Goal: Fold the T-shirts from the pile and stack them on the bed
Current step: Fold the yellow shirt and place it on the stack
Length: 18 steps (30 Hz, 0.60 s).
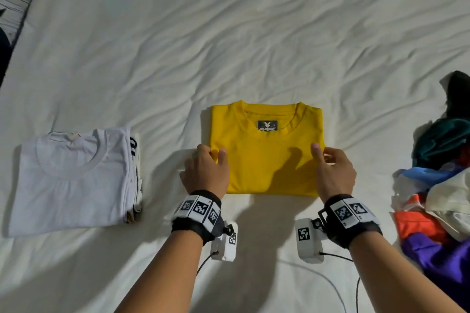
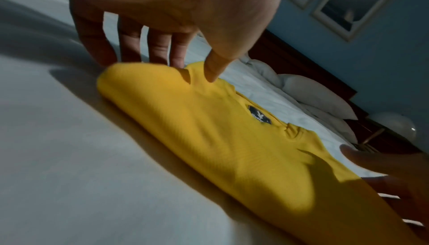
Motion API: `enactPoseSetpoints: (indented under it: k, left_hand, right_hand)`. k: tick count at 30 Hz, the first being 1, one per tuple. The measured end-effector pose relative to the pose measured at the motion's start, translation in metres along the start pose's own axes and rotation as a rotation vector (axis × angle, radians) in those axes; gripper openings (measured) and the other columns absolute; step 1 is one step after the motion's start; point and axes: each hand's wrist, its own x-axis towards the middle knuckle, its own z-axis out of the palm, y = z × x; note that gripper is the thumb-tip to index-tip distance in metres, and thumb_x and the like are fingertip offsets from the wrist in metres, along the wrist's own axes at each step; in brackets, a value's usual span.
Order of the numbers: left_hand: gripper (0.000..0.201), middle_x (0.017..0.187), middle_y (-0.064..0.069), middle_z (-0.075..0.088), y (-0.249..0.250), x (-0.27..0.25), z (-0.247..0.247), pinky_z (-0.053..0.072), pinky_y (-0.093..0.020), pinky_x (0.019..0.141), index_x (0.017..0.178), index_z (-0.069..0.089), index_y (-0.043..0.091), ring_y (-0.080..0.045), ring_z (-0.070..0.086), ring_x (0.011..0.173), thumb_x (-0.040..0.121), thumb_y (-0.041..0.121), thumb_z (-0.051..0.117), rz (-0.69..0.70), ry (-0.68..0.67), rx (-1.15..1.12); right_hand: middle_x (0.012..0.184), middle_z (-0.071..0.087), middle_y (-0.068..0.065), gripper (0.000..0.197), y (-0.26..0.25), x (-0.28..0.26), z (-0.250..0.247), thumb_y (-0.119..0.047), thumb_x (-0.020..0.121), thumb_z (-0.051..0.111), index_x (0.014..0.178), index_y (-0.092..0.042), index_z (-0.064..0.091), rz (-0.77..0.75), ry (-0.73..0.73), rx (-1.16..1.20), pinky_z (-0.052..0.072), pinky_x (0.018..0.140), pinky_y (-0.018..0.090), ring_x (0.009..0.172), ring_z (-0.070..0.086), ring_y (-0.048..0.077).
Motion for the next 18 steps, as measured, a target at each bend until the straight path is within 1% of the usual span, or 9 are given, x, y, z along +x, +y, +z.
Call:
enactPoseSetpoints:
  k: [1,4,7,10,12,13,15,16,18]
  left_hand:
    - [0.023,0.114,-0.007,0.066,0.003,0.003,0.001,0.044,-0.052,0.098,0.109,0.055,0.021,-0.034,0.058,0.111,0.103,0.042,0.048,-0.005,-0.012,0.001]
    - [0.017,0.119,-0.014,0.065,0.002,0.015,0.005,0.044,-0.050,0.097,0.113,0.054,0.019,-0.037,0.057,0.113,0.107,0.030,0.043,-0.064,-0.044,-0.005]
    - [0.017,0.116,-0.014,0.065,0.004,0.019,0.004,0.045,-0.052,0.097,0.110,0.052,0.019,-0.038,0.058,0.111,0.106,0.034,0.043,-0.047,-0.045,0.017]
    - [0.028,0.120,-0.013,0.064,0.012,0.025,0.004,0.044,-0.055,0.098,0.114,0.052,0.015,-0.038,0.057,0.113,0.106,0.039,0.040,-0.011,-0.038,0.020]
    - [0.028,0.129,-0.016,0.058,0.019,0.031,0.003,0.042,-0.054,0.099,0.119,0.052,0.012,-0.039,0.053,0.119,0.107,0.034,0.038,-0.045,-0.033,0.069]
    - [0.031,0.135,-0.017,0.053,0.021,0.031,0.003,0.040,-0.054,0.099,0.125,0.049,0.012,-0.039,0.049,0.123,0.106,0.033,0.039,-0.037,-0.007,0.137]
    - [0.050,0.152,-0.022,0.036,0.027,0.021,0.007,0.035,-0.058,0.107,0.146,0.037,0.010,-0.042,0.036,0.138,0.104,0.038,0.041,0.118,0.066,0.306]
    - [0.062,0.161,-0.024,0.023,0.030,0.011,0.014,0.027,-0.060,0.114,0.155,0.027,0.010,-0.043,0.025,0.147,0.104,0.041,0.040,0.267,0.067,0.370]
    - [0.075,0.169,-0.022,-0.001,0.027,-0.004,0.037,0.009,-0.063,0.123,0.163,0.008,0.011,-0.041,0.000,0.156,0.103,0.048,0.035,0.609,0.005,0.481]
  right_hand:
    - [0.102,0.065,0.001,0.046,-0.003,0.005,0.003,-0.058,0.094,0.061,0.116,-0.018,0.065,0.003,-0.016,-0.059,0.045,0.101,0.051,0.098,0.061,0.026]
    - [0.113,0.068,0.008,0.035,-0.008,0.020,0.009,-0.047,0.097,0.060,0.113,-0.016,0.065,0.067,-0.036,-0.168,0.039,0.106,0.053,0.106,0.059,0.034]
    - [0.103,0.064,0.001,0.032,-0.011,0.027,0.011,-0.048,0.093,0.063,0.111,-0.022,0.063,0.116,-0.002,-0.103,0.033,0.109,0.050,0.100,0.056,0.029]
    - [0.099,0.065,0.001,0.032,-0.019,0.031,0.011,-0.049,0.095,0.062,0.109,-0.021,0.065,0.035,0.013,-0.138,0.032,0.106,0.048,0.104,0.058,0.031]
    - [0.118,0.066,0.007,0.028,-0.023,0.035,0.010,-0.039,0.099,0.057,0.118,-0.020,0.066,0.014,0.049,-0.220,0.029,0.106,0.048,0.118,0.053,0.035]
    - [0.132,0.061,0.010,0.033,-0.021,0.035,0.010,-0.037,0.101,0.054,0.128,-0.019,0.062,-0.010,0.080,-0.254,0.028,0.108,0.049,0.126,0.047,0.035]
    - [0.156,0.038,0.016,0.054,-0.016,0.022,0.015,-0.041,0.103,0.047,0.149,-0.013,0.042,-0.211,0.110,-0.336,0.020,0.116,0.050,0.143,0.030,0.036]
    - [0.164,0.024,0.017,0.064,-0.011,0.009,0.021,-0.045,0.104,0.041,0.156,-0.010,0.030,-0.389,0.071,-0.418,0.013,0.120,0.049,0.150,0.020,0.035]
    - [0.169,0.005,0.016,0.074,0.004,-0.013,0.041,-0.052,0.104,0.028,0.160,-0.007,0.013,-0.703,-0.095,-0.641,-0.001,0.125,0.046,0.156,0.000,0.032]
